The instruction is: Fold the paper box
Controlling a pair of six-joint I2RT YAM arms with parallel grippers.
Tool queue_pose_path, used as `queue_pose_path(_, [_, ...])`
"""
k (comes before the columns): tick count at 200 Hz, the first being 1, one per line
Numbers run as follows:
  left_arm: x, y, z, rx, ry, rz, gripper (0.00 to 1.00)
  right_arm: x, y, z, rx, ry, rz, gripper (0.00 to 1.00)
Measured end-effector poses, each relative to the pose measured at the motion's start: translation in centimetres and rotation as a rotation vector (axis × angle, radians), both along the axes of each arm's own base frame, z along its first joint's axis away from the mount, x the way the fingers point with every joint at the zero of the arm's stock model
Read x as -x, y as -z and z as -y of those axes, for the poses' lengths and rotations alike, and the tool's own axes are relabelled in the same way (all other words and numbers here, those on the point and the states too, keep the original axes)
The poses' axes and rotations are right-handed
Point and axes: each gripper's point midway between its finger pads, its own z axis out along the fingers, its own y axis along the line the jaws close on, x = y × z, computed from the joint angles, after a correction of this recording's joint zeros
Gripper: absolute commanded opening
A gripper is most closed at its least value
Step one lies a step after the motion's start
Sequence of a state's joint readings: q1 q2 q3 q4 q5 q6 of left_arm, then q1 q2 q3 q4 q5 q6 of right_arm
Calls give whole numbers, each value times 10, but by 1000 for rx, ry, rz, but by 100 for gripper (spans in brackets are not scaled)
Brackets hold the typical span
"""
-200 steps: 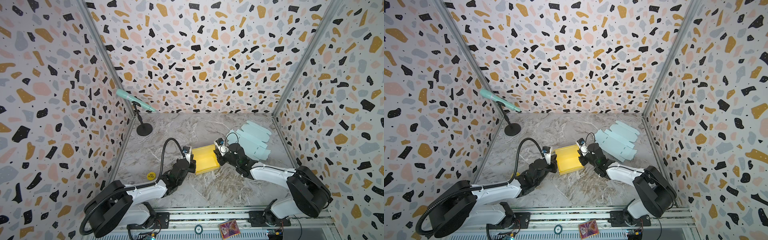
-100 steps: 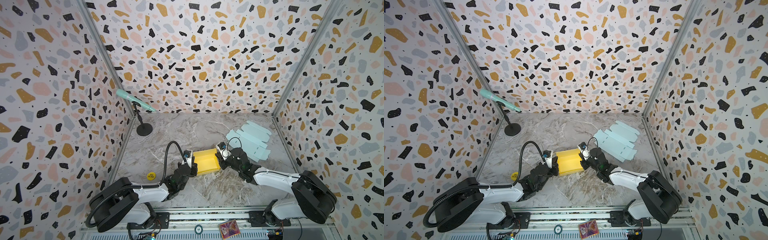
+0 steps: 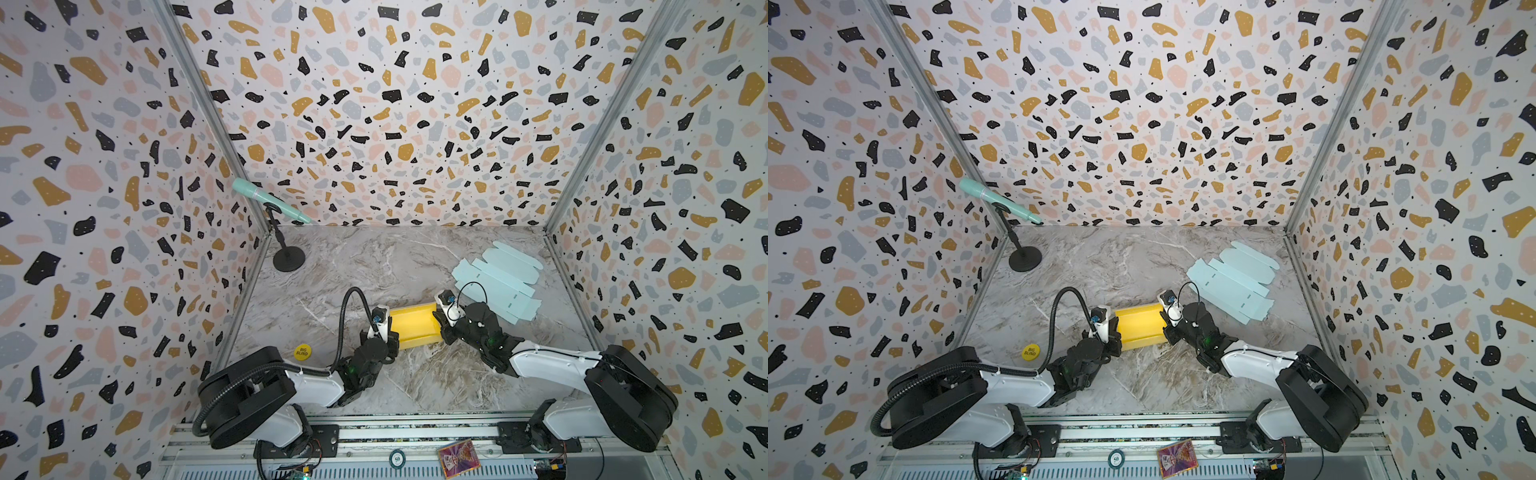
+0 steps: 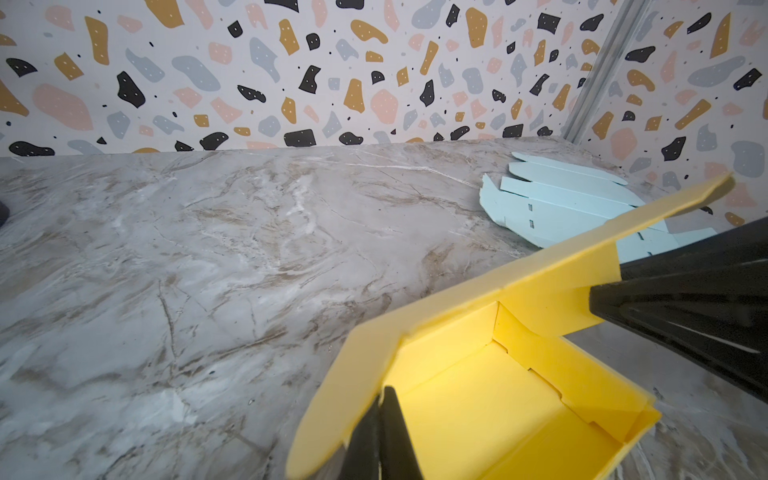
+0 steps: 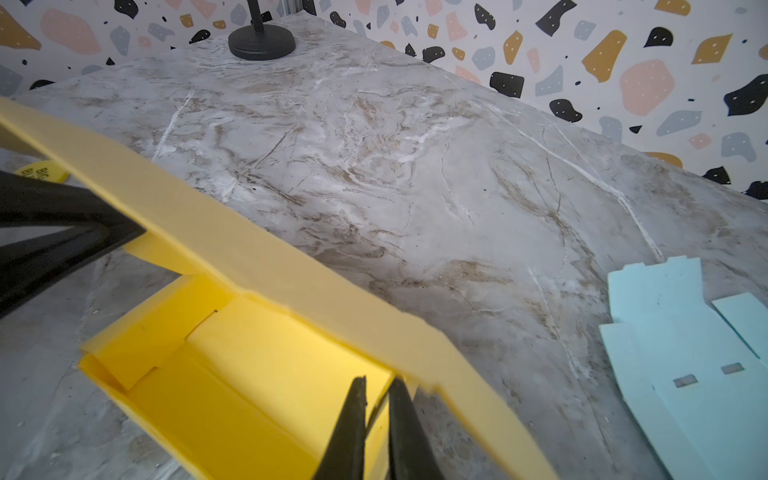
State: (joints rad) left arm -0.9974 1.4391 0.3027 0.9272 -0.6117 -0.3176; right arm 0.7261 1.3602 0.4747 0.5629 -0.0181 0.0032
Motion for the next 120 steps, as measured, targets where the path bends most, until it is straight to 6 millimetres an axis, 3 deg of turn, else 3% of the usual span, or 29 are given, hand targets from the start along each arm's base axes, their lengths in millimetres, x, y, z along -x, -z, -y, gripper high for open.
queue_pose_path(86, [14, 8, 7, -40, -4, 2, 0, 10, 3, 7, -17, 19, -9, 14])
queue_pose_path(120, [16, 9, 8, -45, -4, 4, 0, 15, 1, 7, -35, 16, -12, 23])
